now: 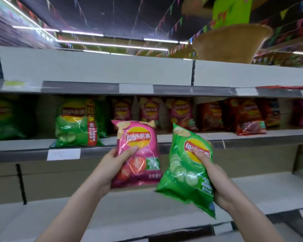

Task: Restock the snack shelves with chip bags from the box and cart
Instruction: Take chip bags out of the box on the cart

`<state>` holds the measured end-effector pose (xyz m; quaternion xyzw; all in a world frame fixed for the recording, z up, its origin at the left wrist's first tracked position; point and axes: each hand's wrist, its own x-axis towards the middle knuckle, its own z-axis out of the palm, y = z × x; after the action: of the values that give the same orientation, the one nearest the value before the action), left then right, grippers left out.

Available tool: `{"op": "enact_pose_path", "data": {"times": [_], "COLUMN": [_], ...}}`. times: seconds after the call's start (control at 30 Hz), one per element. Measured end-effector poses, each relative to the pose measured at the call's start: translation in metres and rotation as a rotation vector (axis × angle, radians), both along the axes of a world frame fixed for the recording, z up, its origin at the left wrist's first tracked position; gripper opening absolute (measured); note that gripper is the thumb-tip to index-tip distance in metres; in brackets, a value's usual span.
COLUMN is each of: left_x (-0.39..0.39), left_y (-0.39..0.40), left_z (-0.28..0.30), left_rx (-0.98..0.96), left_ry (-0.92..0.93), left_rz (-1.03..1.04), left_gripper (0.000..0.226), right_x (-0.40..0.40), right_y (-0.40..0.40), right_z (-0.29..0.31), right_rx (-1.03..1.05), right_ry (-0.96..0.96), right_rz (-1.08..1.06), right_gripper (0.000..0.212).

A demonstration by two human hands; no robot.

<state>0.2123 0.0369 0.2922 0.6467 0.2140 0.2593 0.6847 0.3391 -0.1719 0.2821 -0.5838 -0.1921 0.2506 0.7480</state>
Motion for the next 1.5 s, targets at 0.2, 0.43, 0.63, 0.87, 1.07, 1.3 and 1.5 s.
{"op": "enact_pose_path", "data": {"times": [0.2, 0.43, 0.63, 0.87, 1.07, 1.3, 1.5], "left_x": [0.083, 0.208, 0.252, 0.260, 0.205, 0.068, -0.034], "left_y": [0.071, 0.125, 0.151, 0.134, 0.097, 0.034, 0.060], "left_z": [0.054, 0.054, 0.055, 0.049, 0.049, 0.039, 0.032], "left_rx": [-0.065, -0.076, 0.039, 0.119, 0.434, 0.297, 0.253], "left_ry": [-0.021, 0.037, 0.105, 0.215, 0.173, 0.092, -0.017], "left_rz": [0.001, -0.083, -0.178, -0.050, 0.258, -0.142, 0.137], "left_gripper": [0.035, 0.029, 0.085, 0.071, 0.064, 0.064, 0.038], "right_x": [0.055, 0.116, 0.140, 0.146, 0.132, 0.073, -0.009], "right_y": [0.028, 0.050, 0.062, 0.072, 0.077, 0.123, 0.178], "right_z": [0.036, 0.054, 0.046, 0.042, 0.048, 0.036, 0.037], "right_rx": [0.041, 0.015, -0.035, -0.045, -0.036, 0.003, 0.046], "right_ry": [-0.112, -0.205, -0.235, -0.231, -0.280, -0.269, -0.264], "right_rz": [-0.078, -0.162, -0.113, -0.053, 0.077, 0.295, 0.575], "right_gripper": [0.044, 0.046, 0.044, 0.048, 0.048, 0.051, 0.050]}}
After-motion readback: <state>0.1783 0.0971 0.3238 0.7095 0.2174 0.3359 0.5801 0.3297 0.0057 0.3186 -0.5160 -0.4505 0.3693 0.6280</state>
